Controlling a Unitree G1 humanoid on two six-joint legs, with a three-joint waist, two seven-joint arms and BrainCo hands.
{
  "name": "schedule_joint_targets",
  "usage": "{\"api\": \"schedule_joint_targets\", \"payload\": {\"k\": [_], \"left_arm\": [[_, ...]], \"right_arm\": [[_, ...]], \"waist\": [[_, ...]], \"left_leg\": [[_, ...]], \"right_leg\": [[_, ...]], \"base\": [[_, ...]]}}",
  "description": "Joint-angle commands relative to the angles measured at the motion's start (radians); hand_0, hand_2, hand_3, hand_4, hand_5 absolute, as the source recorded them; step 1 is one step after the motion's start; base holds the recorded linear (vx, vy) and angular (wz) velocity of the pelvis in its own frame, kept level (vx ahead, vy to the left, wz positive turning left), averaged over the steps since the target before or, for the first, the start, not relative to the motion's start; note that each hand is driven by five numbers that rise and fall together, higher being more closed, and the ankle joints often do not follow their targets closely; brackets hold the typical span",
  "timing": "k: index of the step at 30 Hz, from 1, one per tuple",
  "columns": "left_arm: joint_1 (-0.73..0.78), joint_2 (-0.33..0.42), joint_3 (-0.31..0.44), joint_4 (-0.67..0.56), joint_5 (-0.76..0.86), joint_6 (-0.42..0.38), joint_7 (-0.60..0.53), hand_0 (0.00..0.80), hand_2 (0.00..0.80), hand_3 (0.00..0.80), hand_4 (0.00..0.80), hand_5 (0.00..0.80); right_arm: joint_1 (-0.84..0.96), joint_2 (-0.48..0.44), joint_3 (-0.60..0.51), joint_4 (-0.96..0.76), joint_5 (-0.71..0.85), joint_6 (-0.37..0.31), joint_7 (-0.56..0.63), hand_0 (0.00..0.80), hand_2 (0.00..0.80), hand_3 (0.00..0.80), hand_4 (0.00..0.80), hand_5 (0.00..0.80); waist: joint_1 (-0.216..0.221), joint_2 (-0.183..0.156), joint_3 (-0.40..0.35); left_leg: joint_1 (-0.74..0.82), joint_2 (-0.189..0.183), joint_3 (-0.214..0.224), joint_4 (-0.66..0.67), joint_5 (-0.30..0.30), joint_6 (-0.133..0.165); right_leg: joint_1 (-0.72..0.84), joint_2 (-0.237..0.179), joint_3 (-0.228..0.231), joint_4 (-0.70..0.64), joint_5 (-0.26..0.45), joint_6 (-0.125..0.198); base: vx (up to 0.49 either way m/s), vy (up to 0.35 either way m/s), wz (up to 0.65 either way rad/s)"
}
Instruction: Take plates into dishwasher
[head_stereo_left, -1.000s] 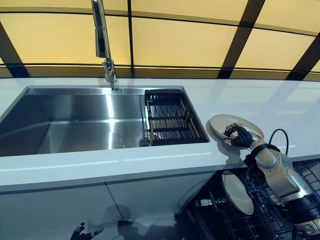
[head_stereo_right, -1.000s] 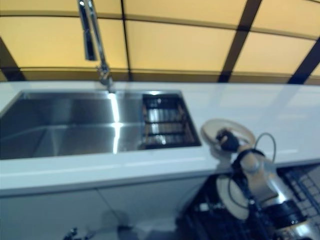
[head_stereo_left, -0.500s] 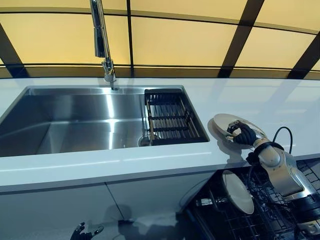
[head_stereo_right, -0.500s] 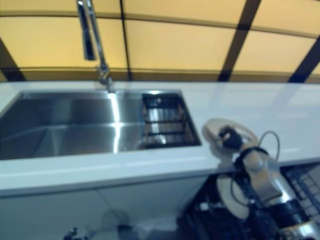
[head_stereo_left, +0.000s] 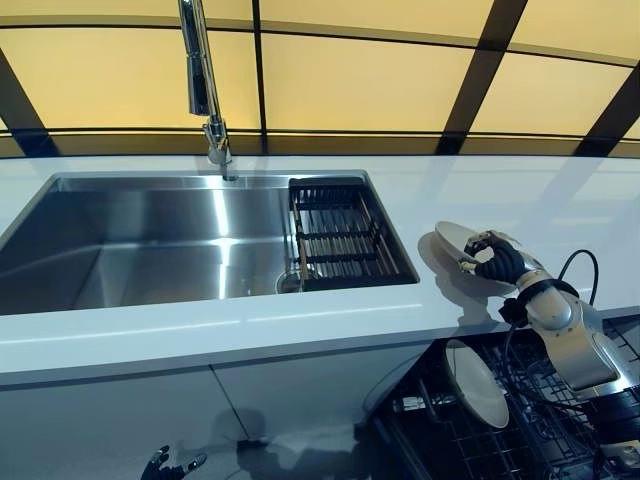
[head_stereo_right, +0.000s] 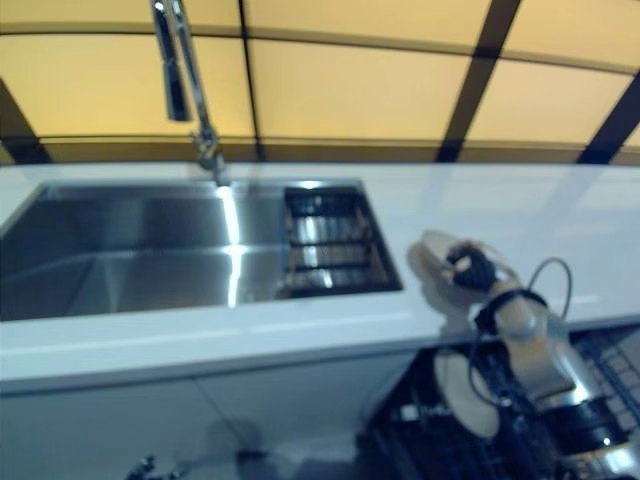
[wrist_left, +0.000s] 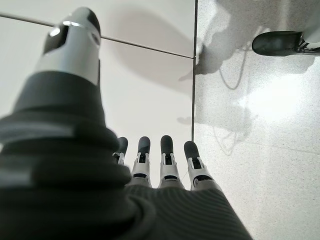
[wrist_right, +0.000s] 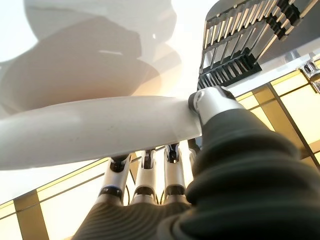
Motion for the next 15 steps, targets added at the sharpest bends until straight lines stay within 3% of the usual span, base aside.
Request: {"api": "schedule_joint_targets", "payload": {"k": [1,15], "left_arm": [[-0.041,0.017,0.004,0.036,0.038,-0.046,0.005,0.0,0.0,0.0,0.0,0.0],[-0.036,0.019,0.003,0.043,0.04,-0.051,0.0,0.0,0.0,0.0,0.0,0.0]], "right_arm": [[-0.044,-0.071,-0.048,-0.068,0.047,-0.04,-0.063,0.8,0.8,0.8,0.8,0.8],[-0.055,-0.086,-0.077,-0.056,0.118,-0.057,-0.091,0.8,0.8,0.8,0.8,0.8]], "waist": [[0.021,-0.01,-0.039],[0.02,-0.009,-0.045]], "left_leg": [[-0.034,-0.026,-0.073,0.019,-0.02,0.057],[-0.03,-0.026,-0.068,0.017,-0.021,0.056]], "right_leg": [[0.028,-0.017,0.011,0.109,-0.082,0.04],[0.033,-0.018,0.004,0.105,-0.082,0.04]], "base": [[0.0,0.0,0.0],[0.0,0.0,0.0]]}}
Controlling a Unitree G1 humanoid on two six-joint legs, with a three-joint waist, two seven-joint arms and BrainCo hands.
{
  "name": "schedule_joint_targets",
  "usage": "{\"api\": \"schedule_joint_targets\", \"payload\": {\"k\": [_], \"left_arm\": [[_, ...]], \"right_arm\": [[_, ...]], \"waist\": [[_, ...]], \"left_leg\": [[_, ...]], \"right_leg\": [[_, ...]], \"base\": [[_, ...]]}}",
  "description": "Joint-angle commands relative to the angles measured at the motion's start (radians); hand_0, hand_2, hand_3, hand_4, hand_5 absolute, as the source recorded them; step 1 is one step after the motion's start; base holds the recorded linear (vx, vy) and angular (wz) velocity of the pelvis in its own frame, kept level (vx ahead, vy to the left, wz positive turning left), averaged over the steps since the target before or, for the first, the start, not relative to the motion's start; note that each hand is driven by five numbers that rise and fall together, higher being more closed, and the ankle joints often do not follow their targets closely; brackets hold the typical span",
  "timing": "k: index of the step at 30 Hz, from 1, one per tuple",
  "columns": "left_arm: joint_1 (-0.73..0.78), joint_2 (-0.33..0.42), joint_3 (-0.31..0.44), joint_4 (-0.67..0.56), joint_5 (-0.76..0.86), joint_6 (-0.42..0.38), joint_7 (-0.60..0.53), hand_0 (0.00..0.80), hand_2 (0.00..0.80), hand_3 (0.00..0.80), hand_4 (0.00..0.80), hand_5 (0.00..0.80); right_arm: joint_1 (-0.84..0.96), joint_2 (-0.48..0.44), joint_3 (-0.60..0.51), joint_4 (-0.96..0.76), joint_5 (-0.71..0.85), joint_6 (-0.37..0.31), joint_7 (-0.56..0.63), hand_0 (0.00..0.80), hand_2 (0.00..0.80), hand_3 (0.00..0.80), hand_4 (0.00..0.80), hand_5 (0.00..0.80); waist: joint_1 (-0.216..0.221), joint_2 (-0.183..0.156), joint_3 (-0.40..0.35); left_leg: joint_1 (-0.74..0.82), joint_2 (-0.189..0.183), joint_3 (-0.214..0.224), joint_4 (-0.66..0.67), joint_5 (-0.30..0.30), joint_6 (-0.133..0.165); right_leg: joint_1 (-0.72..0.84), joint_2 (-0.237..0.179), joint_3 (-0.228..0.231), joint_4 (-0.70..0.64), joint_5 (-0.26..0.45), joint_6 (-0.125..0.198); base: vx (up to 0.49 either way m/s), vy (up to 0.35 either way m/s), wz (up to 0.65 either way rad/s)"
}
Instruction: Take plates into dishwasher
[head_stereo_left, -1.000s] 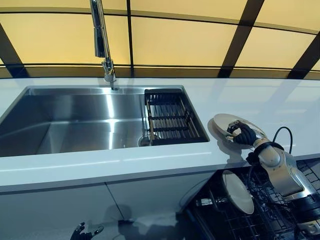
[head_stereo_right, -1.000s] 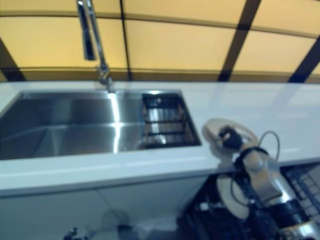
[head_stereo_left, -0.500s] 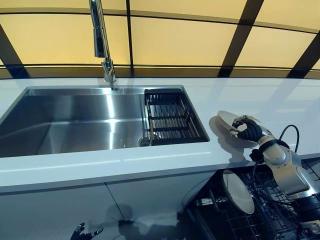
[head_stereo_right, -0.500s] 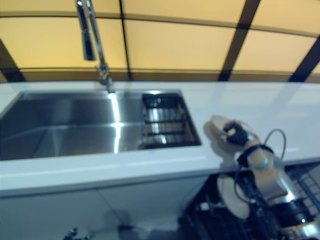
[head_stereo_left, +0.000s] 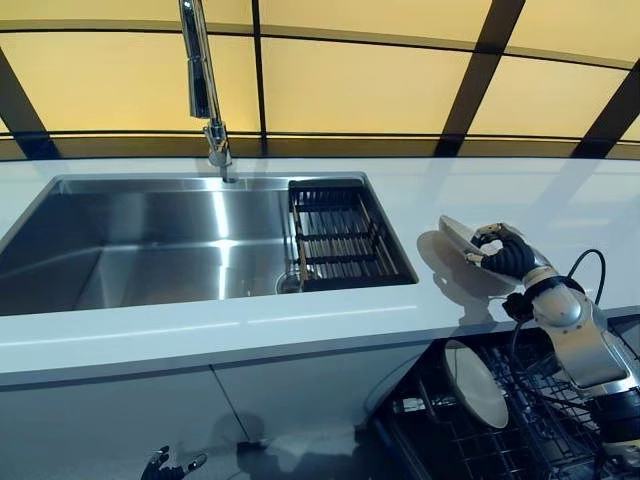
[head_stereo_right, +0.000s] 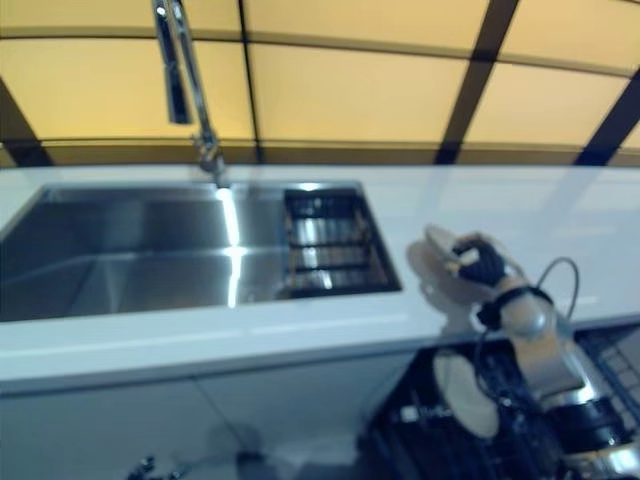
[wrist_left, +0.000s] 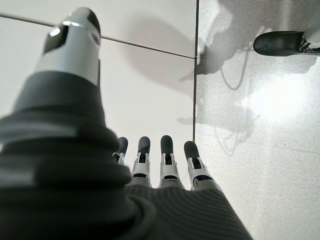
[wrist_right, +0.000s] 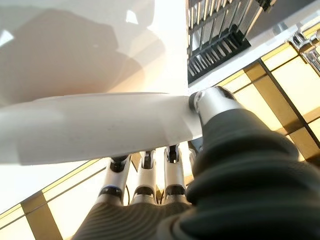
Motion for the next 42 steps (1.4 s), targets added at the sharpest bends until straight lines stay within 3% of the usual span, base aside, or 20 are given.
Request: {"api": "schedule_joint_targets", "payload": {"k": [1,16,25,42], "left_arm": [[-0.035,0.02,0.003,0.04,0.041,-0.05,0.0,0.0,0.0,0.0,0.0,0.0],[-0.038,0.017,0.0,0.05,0.039,-0.053,-0.001,0.0,0.0,0.0,0.0,0.0],[-0.036,0.021,-0.004,0.058,0.039,-0.059,-0.002,0.0,0.0,0.0,0.0,0.0],[-0.015,0.022,0.001,0.074,0.035,-0.074,-0.013,0.0,0.0,0.0,0.0,0.0]], "right_arm": [[-0.056,-0.088,-0.044,-0.055,0.032,-0.048,-0.049,0.8,0.8,0.8,0.8,0.8],[-0.066,-0.082,-0.073,-0.069,0.204,-0.052,-0.059,0.8,0.8,0.8,0.8,0.8],[-0.057,-0.047,-0.093,-0.047,0.404,-0.081,-0.044,0.8,0.8,0.8,0.8,0.8],[-0.031,-0.118,-0.17,-0.038,0.521,-0.097,-0.061,0.8,0.8,0.8,0.8,0.8]], "waist": [[0.021,-0.01,-0.045],[0.017,-0.011,-0.051],[0.015,-0.012,-0.055],[-0.004,-0.02,-0.072]], "left_leg": [[-0.04,-0.027,-0.07,0.017,-0.021,0.056],[-0.036,-0.027,-0.067,0.016,-0.021,0.054],[-0.033,-0.025,-0.068,0.014,-0.021,0.05],[-0.03,-0.018,-0.058,0.01,-0.018,0.041]], "right_leg": [[0.026,-0.017,0.002,0.104,-0.081,0.039],[0.03,-0.017,0.0,0.103,-0.083,0.036],[0.035,-0.016,-0.002,0.097,-0.083,0.033],[0.041,-0.004,0.007,0.083,-0.082,0.026]], "base": [[0.0,0.0,0.0],[0.0,0.0,0.0],[0.0,0.0,0.0],[0.0,0.0,0.0]]}}
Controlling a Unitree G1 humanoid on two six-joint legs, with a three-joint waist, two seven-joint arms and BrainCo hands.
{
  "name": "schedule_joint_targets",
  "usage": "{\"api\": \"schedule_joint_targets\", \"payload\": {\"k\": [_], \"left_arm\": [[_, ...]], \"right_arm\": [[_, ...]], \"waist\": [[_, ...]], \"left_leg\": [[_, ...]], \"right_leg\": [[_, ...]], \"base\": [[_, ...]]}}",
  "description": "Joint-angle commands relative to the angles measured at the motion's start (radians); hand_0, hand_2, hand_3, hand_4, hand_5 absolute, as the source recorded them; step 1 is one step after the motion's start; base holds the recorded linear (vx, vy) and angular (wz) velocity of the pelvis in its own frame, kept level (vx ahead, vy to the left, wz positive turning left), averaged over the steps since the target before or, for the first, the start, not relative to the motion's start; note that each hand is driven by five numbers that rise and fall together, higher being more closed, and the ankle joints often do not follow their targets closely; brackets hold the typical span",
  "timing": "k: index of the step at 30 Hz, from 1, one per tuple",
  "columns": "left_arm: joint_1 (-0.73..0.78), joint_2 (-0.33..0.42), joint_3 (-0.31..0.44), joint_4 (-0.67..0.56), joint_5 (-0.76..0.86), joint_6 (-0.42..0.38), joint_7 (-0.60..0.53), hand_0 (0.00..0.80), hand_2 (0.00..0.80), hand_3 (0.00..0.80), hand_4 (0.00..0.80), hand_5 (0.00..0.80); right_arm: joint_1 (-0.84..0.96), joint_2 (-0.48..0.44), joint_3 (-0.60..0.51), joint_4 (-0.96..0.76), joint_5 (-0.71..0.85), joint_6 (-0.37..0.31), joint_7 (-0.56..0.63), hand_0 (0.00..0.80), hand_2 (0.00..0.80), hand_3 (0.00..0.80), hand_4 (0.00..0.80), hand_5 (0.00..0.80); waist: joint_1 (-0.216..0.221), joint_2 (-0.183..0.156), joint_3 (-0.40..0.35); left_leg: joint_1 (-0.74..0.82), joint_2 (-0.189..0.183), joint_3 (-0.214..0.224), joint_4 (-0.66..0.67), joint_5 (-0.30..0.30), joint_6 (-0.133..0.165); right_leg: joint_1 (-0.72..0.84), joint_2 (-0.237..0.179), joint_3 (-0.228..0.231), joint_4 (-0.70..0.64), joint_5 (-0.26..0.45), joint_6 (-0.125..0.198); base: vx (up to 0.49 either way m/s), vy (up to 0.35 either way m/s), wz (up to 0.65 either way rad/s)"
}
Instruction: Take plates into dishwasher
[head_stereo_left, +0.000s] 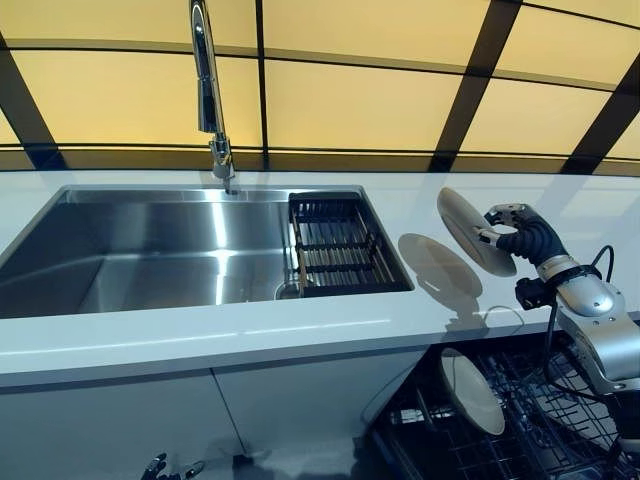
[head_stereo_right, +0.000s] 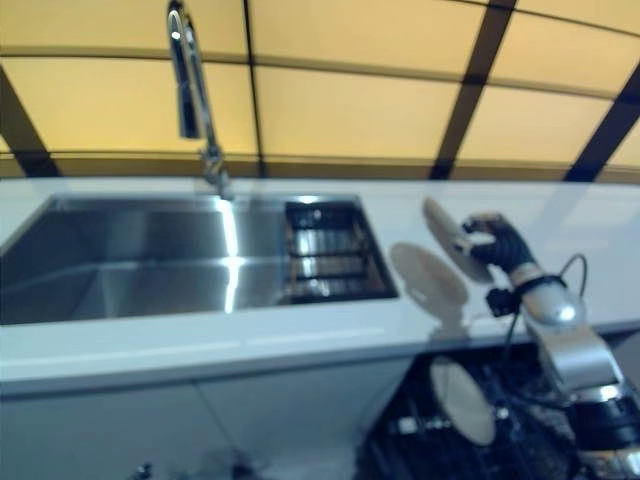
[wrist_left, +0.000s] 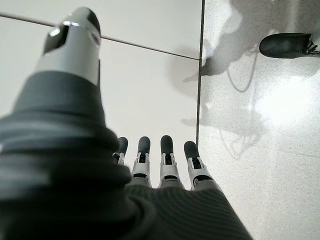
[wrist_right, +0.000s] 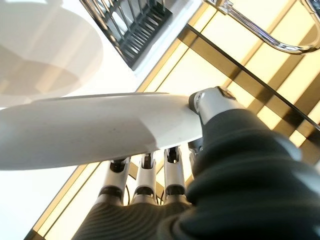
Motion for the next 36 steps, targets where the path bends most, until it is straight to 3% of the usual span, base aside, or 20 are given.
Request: {"api": "schedule_joint_targets", "payload": {"k": [1,11,21,36], "left_arm": [[-0.029,0.023,0.0,0.053,0.033,-0.057,-0.01,0.0,0.0,0.0,0.0,0.0],[-0.023,0.024,0.004,0.077,0.03,-0.065,-0.017,0.0,0.0,0.0,0.0,0.0],[-0.019,0.037,0.027,0.095,0.018,-0.079,-0.018,0.0,0.0,0.0,0.0,0.0],[-0.024,0.044,0.039,0.143,0.02,-0.093,-0.026,0.0,0.0,0.0,0.0,0.0]], "right_arm": [[-0.029,-0.078,-0.079,-0.004,0.074,-0.069,-0.028,0.8,0.8,0.8,0.8,0.8],[0.004,-0.118,-0.118,0.026,0.201,-0.072,0.026,0.8,0.8,0.8,0.8,0.8],[0.144,-0.16,-0.228,-0.004,0.267,-0.104,0.047,0.8,0.8,0.8,0.8,0.8],[0.341,-0.135,-0.389,-0.037,0.31,-0.142,0.018,0.8,0.8,0.8,0.8,0.8]], "waist": [[-0.001,-0.005,-0.028],[-0.023,-0.013,-0.041],[-0.068,-0.018,-0.051],[-0.137,-0.014,-0.068]], "left_leg": [[-0.035,-0.017,-0.057,0.009,-0.018,0.041],[-0.031,-0.015,-0.038,0.008,-0.019,0.037],[-0.028,-0.01,-0.003,0.008,-0.025,0.038],[-0.013,-0.008,0.052,0.012,-0.041,0.042]], "right_leg": [[0.036,-0.003,0.008,0.082,-0.082,0.026],[0.034,0.001,0.022,0.074,-0.075,0.024],[0.02,0.009,0.057,0.073,-0.069,0.025],[0.003,0.018,0.114,0.071,-0.057,0.028]], "base": [[0.0,0.0,0.0],[-0.001,0.0,-0.04],[-0.018,0.005,-0.09],[-0.004,0.005,-0.11]]}}
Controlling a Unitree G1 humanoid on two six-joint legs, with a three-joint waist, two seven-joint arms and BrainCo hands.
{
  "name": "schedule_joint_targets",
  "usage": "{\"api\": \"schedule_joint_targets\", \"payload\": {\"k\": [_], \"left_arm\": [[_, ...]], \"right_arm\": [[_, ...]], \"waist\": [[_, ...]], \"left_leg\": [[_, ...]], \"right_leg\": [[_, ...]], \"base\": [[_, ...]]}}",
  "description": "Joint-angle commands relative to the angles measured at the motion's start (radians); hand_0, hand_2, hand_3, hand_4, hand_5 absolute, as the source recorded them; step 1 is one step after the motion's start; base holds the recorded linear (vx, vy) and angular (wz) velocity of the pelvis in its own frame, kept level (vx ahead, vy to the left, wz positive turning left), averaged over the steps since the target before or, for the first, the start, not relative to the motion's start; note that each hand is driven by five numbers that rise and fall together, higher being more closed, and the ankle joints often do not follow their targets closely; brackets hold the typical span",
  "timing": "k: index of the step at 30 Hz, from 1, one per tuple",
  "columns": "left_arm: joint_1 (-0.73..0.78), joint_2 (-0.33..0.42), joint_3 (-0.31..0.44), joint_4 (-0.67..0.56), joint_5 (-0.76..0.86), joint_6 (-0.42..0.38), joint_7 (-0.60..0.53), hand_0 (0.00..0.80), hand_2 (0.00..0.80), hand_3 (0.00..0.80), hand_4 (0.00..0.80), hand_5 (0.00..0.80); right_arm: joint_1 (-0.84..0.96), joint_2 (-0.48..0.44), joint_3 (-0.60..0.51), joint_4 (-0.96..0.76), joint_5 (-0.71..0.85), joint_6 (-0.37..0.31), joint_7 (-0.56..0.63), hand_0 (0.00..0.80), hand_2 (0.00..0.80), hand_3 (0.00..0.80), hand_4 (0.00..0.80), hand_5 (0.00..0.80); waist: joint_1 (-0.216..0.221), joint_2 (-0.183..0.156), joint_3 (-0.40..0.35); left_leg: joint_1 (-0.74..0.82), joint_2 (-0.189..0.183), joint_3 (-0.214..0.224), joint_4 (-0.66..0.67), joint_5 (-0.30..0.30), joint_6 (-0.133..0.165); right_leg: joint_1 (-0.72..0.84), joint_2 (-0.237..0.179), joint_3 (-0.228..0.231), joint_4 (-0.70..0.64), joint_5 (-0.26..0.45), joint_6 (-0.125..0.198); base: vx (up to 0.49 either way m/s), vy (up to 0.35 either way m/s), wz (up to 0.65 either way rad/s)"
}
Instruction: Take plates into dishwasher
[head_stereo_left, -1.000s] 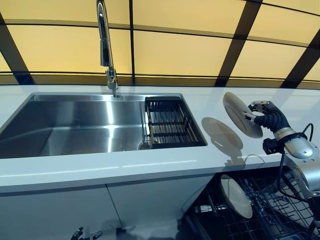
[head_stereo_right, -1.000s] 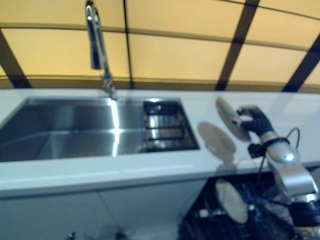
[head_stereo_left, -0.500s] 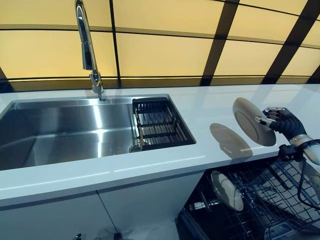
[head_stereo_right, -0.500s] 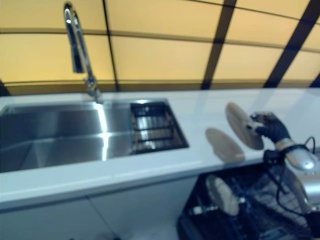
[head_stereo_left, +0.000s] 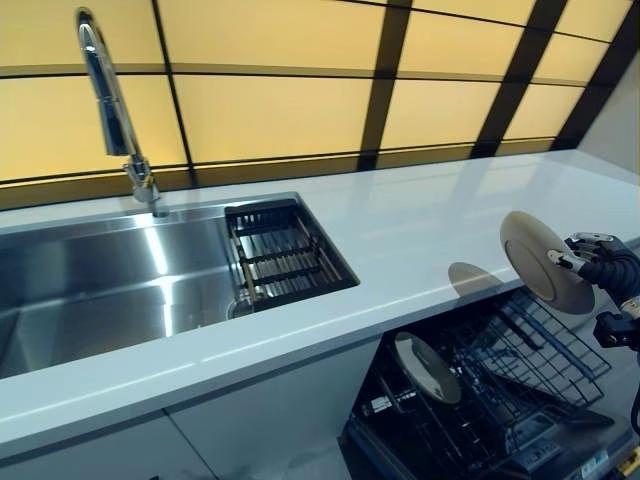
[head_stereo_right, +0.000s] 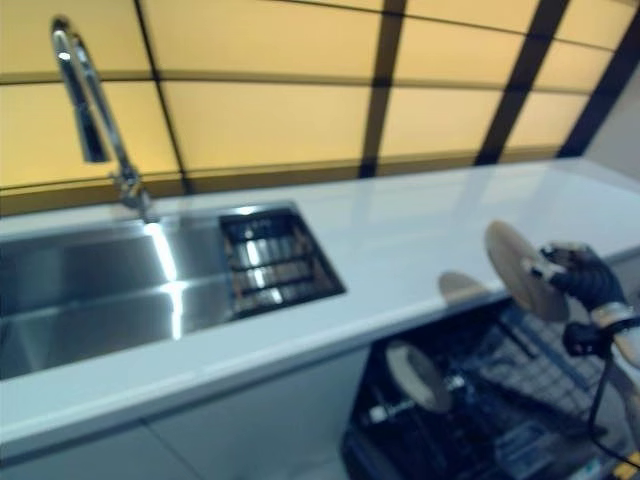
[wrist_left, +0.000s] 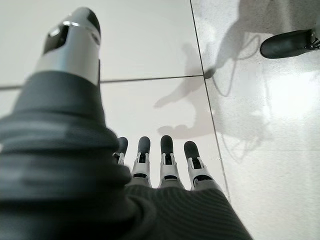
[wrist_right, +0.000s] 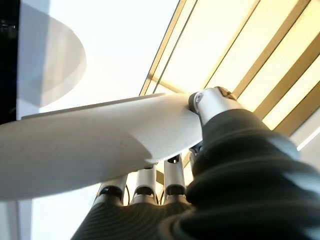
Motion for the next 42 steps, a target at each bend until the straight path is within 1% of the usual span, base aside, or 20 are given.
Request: {"api": "schedule_joint_targets", "payload": {"k": [1,5,6,7,9,14,15,16,18,19,24,28,31,36,42], "left_arm": [[-0.054,0.044,0.037,0.059,0.019,-0.045,-0.003,0.0,0.0,0.0,0.0,0.0],[-0.058,0.048,0.033,0.069,0.025,-0.049,-0.004,0.0,0.0,0.0,0.0,0.0],[-0.058,0.048,0.033,0.07,0.028,-0.048,-0.006,0.0,0.0,0.0,0.0,0.0],[-0.061,0.049,0.032,0.072,0.03,-0.049,-0.005,0.0,0.0,0.0,0.0,0.0],[-0.065,0.051,0.03,0.072,0.03,-0.049,-0.005,0.0,0.0,0.0,0.0,0.0],[-0.071,0.055,0.023,0.061,0.03,-0.042,-0.011,0.0,0.0,0.0,0.0,0.0],[-0.073,0.054,0.019,0.057,0.038,-0.038,-0.012,0.0,0.0,0.0,0.0,0.0],[-0.072,0.054,0.02,0.057,0.038,-0.037,-0.012,0.0,0.0,0.0,0.0,0.0],[-0.076,0.052,0.013,0.046,0.042,-0.03,-0.01,0.0,0.0,0.0,0.0,0.0],[-0.077,0.049,0.008,0.04,0.045,-0.029,-0.011,0.0,0.0,0.0,0.0,0.0],[-0.077,0.043,-0.002,0.034,0.047,-0.035,-0.009,0.0,0.0,0.0,0.0,0.0],[-0.08,0.043,-0.012,0.018,0.05,-0.029,-0.007,0.0,0.0,0.0,0.0,0.0],[-0.08,0.048,-0.021,-0.002,0.063,-0.017,-0.006,0.0,0.0,0.0,0.0,0.0],[-0.086,0.057,-0.037,-0.015,0.065,-0.015,-0.009,0.0,0.0,0.0,0.0,0.0],[-0.091,0.058,-0.049,-0.054,0.066,-0.009,-0.013,0.0,0.0,0.0,0.0,0.0]], "right_arm": [[-0.038,-0.021,-0.1,-0.022,0.046,-0.079,-0.029,0.8,0.8,0.8,0.8,0.8],[0.014,-0.008,-0.144,-0.014,0.072,-0.084,-0.014,0.8,0.8,0.8,0.8,0.8],[0.019,-0.006,-0.147,-0.012,0.074,-0.084,-0.011,0.8,0.8,0.8,0.8,0.8],[0.035,0.0,-0.157,-0.009,0.084,-0.088,-0.001,0.8,0.8,0.8,0.8,0.8],[0.049,0.004,-0.165,-0.007,0.09,-0.08,0.012,0.8,0.8,0.8,0.8,0.8],[0.08,0.021,-0.174,0.007,0.1,-0.079,0.054,0.8,0.8,0.8,0.8,0.8],[0.085,0.029,-0.171,0.02,0.101,-0.069,0.079,0.8,0.8,0.8,0.8,0.8],[0.085,0.029,-0.171,0.02,0.101,-0.069,0.08,0.8,0.8,0.8,0.8,0.8],[0.089,0.036,-0.155,0.025,0.086,-0.048,0.095,0.8,0.8,0.8,0.8,0.8],[0.087,0.038,-0.137,0.034,0.065,-0.035,0.11,0.8,0.8,0.8,0.8,0.8],[0.089,0.054,-0.1,0.056,0.034,-0.02,0.141,0.8,0.8,0.8,0.8,0.8],[0.086,0.076,-0.054,0.074,-0.03,0.007,0.158,0.8,0.8,0.8,0.8,0.8],[0.055,0.076,-0.003,0.103,-0.07,0.031,0.16,0.8,0.8,0.8,0.8,0.8],[0.004,0.074,0.068,0.152,-0.128,0.049,0.167,0.8,0.8,0.8,0.8,0.8],[-0.042,0.077,0.12,0.219,-0.187,0.062,0.161,0.8,0.8,0.8,0.8,0.8]], "waist": [[0.012,-0.018,-0.008],[-0.007,-0.019,-0.01],[-0.01,-0.017,-0.011],[-0.019,-0.02,-0.008],[-0.029,-0.018,-0.008],[-0.046,-0.015,-0.009],[-0.049,-0.015,-0.01],[-0.049,-0.015,-0.01],[-0.05,-0.015,-0.009],[-0.05,-0.015,-0.009],[-0.047,-0.017,-0.007],[-0.04,-0.016,0.002],[-0.024,-0.015,0.011],[-0.006,-0.011,0.019],[0.015,-0.005,0.03]], "left_leg": [[-0.028,-0.008,-0.049,0.014,-0.02,0.04],[-0.024,-0.007,-0.03,0.015,-0.024,0.042],[-0.017,-0.006,-0.03,0.012,-0.035,0.043],[-0.02,-0.007,-0.019,0.016,-0.027,0.044],[-0.01,-0.007,-0.012,0.014,-0.041,0.046],[-0.004,-0.005,0.003,0.015,-0.043,0.046],[-0.003,-0.003,0.007,0.015,-0.042,0.045],[-0.003,-0.003,0.007,0.015,-0.042,0.045],[-0.001,-0.001,0.009,0.016,-0.042,0.043],[0.0,-0.001,0.011,0.016,-0.042,0.044],[-0.002,-0.001,0.011,0.021,-0.043,0.045],[-0.007,-0.002,0.003,0.026,-0.043,0.046],[-0.008,-0.002,-0.008,0.027,-0.043,0.047],[-0.011,-0.003,-0.02,0.029,-0.04,0.047],[-0.017,-0.003,-0.036,0.028,-0.035,0.046]], "right_leg": [[0.038,0.004,0.011,0.075,-0.066,0.024],[0.03,0.007,0.025,0.079,-0.062,0.026],[0.037,0.009,0.026,0.076,-0.071,0.028],[0.029,0.009,0.034,0.08,-0.06,0.027],[0.034,0.013,0.041,0.077,-0.068,0.029],[0.03,0.019,0.052,0.074,-0.064,0.028],[0.03,0.021,0.055,0.073,-0.062,0.028],[0.03,0.021,0.055,0.073,-0.062,0.028],[0.031,0.022,0.055,0.069,-0.06,0.028],[0.031,0.023,0.056,0.067,-0.059,0.028],[0.031,0.025,0.055,0.068,-0.06,0.024],[0.029,0.025,0.051,0.073,-0.064,0.023],[0.034,0.023,0.042,0.072,-0.067,0.022],[0.04,0.021,0.029,0.069,-0.068,0.019],[0.044,0.017,0.014,0.068,-0.071,0.019]], "base": [[-0.003,-0.003,-0.08],[0.01,-0.012,-0.13],[0.001,-0.025,-0.09],[0.042,-0.021,-0.14],[0.02,-0.026,-0.23],[0.005,-0.025,-0.12],[0.012,-0.032,-0.07],[0.013,-0.046,-0.06],[0.014,-0.044,-0.04],[0.025,-0.046,-0.01],[0.018,-0.029,0.0],[0.012,-0.031,0.0],[0.016,-0.05,0.01],[0.015,-0.04,0.01],[0.001,-0.031,0.02]]}}
